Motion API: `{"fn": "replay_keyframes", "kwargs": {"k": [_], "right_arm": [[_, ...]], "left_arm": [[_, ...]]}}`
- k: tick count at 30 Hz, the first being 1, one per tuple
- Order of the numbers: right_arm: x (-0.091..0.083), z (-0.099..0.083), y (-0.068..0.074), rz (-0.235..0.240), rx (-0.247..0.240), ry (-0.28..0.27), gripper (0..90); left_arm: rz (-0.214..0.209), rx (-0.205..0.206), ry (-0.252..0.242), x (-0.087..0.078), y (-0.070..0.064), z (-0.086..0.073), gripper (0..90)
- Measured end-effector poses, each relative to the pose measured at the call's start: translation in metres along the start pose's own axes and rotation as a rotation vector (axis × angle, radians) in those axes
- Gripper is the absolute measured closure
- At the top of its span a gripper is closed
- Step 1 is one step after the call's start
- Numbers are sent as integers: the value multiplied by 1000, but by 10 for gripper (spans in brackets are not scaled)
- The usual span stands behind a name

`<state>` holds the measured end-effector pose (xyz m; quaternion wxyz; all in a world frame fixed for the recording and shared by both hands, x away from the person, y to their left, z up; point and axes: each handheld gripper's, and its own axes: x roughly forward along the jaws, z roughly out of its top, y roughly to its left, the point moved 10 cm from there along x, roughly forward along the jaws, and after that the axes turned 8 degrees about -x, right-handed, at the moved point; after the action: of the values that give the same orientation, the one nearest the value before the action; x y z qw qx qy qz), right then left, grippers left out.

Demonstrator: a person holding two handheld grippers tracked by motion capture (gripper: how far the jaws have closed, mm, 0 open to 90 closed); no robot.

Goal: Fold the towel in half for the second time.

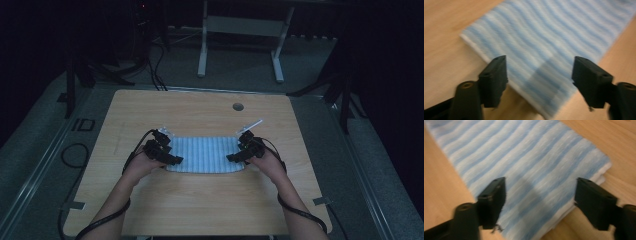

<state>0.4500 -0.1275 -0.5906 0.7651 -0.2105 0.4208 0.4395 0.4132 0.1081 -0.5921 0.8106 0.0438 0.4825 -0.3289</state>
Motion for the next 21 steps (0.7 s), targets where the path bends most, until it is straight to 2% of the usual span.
{"fn": "replay_keyframes", "kwargs": {"k": [2, 4, 7, 8, 9, 11, 14, 16, 18, 20, 21], "right_arm": [[-3, -3, -2, -29, 11, -33, 186], [-3, -6, -2, -57, -4, -53, 135], [-2, -14, -2, -86, -16, -65, 120], [-2, -14, -2, -86, -16, -65, 120], [-4, -16, -3, -108, -16, -87, 120], [-6, -17, -4, -115, -12, -117, 120], [-12, -21, -8, -150, -7, -164, 109], [-17, -25, -10, -168, -3, -193, 109], [-20, -30, -11, -166, 3, -201, 109], [-22, -33, -13, -178, 4, -203, 109], [-23, -35, -13, -182, 4, -207, 109]], "left_arm": [[10, 11, -5, -1, -3, -4, 199], [39, 29, -23, -2, -4, -7, 150], [28, 7, -84, -5, -6, -9, 128], [28, 7, -84, -5, -6, -9, 91], [37, 5, -96, -6, -5, -10, 91], [48, 1, -117, -8, -3, -12, 78], [30, -15, -150, -12, -4, -17, 68], [23, -16, -152, -13, -4, -23, 62], [51, -8, -149, -14, -1, -30, 49], [56, -11, -155, -14, -1, -32, 21], [63, -25, -182, -18, 1, -38, 21]]}}
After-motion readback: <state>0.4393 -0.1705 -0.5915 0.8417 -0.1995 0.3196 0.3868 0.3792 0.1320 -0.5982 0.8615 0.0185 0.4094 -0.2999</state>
